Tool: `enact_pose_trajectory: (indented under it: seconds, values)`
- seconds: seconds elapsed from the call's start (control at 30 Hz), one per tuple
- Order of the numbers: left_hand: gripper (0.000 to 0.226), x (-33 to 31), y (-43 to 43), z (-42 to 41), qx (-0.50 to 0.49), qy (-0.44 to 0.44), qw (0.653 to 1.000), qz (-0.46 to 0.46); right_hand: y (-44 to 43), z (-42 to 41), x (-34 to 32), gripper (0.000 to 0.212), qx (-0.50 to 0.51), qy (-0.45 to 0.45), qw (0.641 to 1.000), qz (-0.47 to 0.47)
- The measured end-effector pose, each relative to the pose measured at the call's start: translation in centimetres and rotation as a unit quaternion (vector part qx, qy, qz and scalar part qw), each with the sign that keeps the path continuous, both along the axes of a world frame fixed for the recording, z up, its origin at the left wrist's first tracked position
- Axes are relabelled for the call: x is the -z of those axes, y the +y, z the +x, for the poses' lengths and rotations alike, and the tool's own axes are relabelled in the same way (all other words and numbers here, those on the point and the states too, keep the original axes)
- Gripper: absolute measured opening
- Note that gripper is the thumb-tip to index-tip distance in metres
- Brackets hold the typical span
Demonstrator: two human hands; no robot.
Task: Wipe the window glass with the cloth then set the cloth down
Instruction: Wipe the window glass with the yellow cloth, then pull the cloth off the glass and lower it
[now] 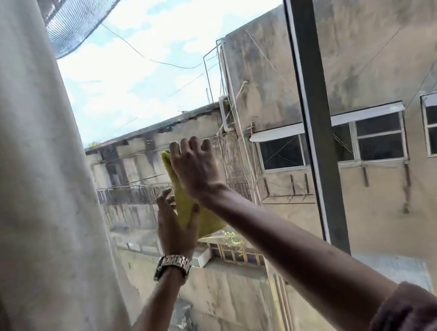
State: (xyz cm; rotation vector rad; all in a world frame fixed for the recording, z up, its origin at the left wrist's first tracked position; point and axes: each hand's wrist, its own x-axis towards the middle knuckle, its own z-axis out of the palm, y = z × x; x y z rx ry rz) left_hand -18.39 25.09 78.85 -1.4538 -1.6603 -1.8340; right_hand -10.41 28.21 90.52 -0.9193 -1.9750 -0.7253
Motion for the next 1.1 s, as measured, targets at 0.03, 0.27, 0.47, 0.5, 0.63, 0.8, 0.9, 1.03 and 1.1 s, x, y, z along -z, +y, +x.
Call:
enact_pose_trajectory:
  seconds: [0.03,0.27,0.47,0.5,0.63,0.8,0.9,1.03,1.1]
  values:
    - [0.062,1.2,-0.2,0.6,0.005,-0.044,0.999,-0.031,-0.2,0.5,1.2,0.032,0.000,-0.007,1.000,-0.006]
    - [0.060,14.7,-2.9,0.7,0.084,-0.113,0.948,-0.286,-0.7,7.0,16.6,0.032,-0.073,-0.080,0.970,-0.217]
    - [0.027,33.9,-9.0,2.4,0.213,-0.118,0.773,-0.585,-3.1,14.3,38.8,0.011,-0.107,-0.016,0.783,-0.612]
    - [0.030,37.1,-10.2,2.9,0.231,-0.111,0.734,-0.629,-3.7,15.6,42.8,0.010,-0.094,-0.015,0.754,-0.650]
    - [0.020,51.8,-16.0,5.8,0.270,-0.152,0.576,-0.756,-8.3,21.1,61.4,0.014,-0.035,0.018,0.605,-0.796]
    - [0.025,69.2,-23.2,10.2,0.202,-0.433,0.477,-0.738,-15.7,28.0,82.0,0.025,0.079,0.136,0.431,-0.889]
    - [0.043,77.5,-26.2,13.9,0.095,-0.543,0.484,-0.679,-19.4,30.9,90.9,0.025,0.130,0.177,0.382,-0.898]
    - [0.053,85.6,-27.8,17.3,0.014,-0.551,0.528,-0.646,-22.2,32.9,98.9,0.028,0.160,0.207,0.375,-0.890]
    - [0.050,87.9,-28.3,18.6,-0.010,-0.550,0.531,-0.645,-23.0,33.0,101.1,0.034,0.169,0.189,0.401,-0.880]
